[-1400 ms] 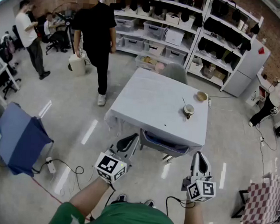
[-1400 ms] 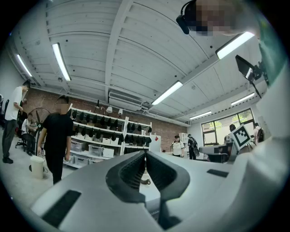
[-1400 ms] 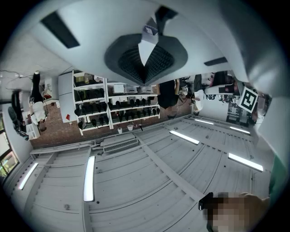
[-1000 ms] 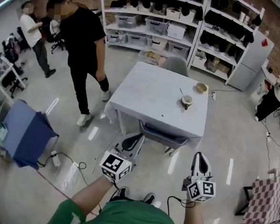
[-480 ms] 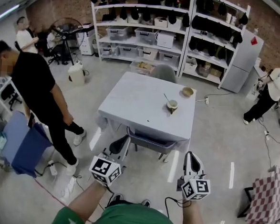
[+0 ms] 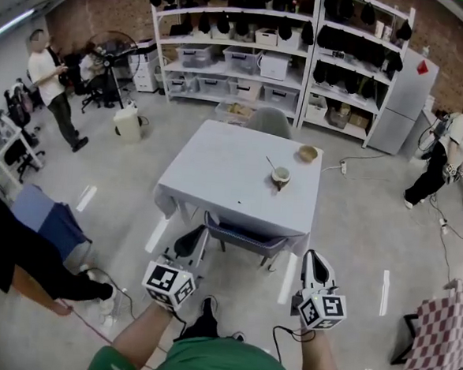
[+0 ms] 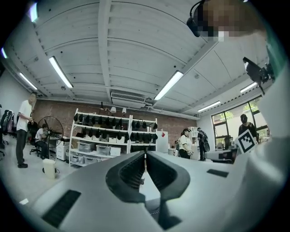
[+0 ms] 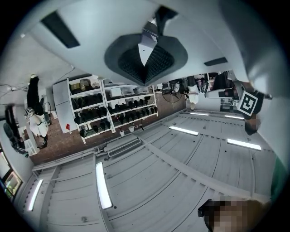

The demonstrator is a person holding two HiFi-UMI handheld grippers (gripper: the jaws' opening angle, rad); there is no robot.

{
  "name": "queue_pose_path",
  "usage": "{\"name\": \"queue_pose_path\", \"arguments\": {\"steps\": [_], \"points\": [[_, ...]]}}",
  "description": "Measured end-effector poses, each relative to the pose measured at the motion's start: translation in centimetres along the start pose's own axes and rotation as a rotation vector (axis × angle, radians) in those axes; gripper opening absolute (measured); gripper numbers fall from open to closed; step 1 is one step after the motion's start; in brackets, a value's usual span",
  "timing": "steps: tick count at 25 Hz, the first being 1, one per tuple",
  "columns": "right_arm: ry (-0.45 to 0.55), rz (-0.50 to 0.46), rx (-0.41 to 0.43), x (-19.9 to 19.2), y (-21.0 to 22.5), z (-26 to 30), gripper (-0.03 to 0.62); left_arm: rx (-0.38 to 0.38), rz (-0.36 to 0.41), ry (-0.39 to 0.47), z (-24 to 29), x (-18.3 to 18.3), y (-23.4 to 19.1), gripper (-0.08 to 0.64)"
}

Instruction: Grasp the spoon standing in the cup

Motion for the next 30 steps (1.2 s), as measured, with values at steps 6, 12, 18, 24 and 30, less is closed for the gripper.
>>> {"name": "queue_pose_path", "arguments": {"steps": [6,12,18,24,30], "points": [[-0.011,-0.014,-0.015,-0.3,0.4,4.0,0.018,-0.012,-0.011,0.004,3.3,-0.6,-3.2,0.028],[-0.027,-0.038,-0.057,-0.7,1.3,9.4,0.017,-0.030,-0.044,0.007,8.5,-1.6,-8.2,0.028],[-0.032,-0.054,-0.103,-1.3,1.5,15.2,0.017,-0.066,-0.059,0.018,13.3,-2.5,-13.6,0.028],[-0.055,-0.074,-0.155,-1.9,0.4,21.7,0.017,-0.096,-0.097,0.017,17.2,-3.6,-20.4,0.028],[-0.089,-0.088,-0.174,-1.6,-0.2,26.6,0.017,-0.093,-0.145,0.000,19.9,-3.9,-25.3,0.028]]}}
Point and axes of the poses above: the fingertips, and each gripper's own axes: z forward along the fingers, y to its right, x out of its top, the point moved 3 cm from there along -z, backward along the fingers, and after that the axes turned 1 degree about -z, right-handed, at the moved point
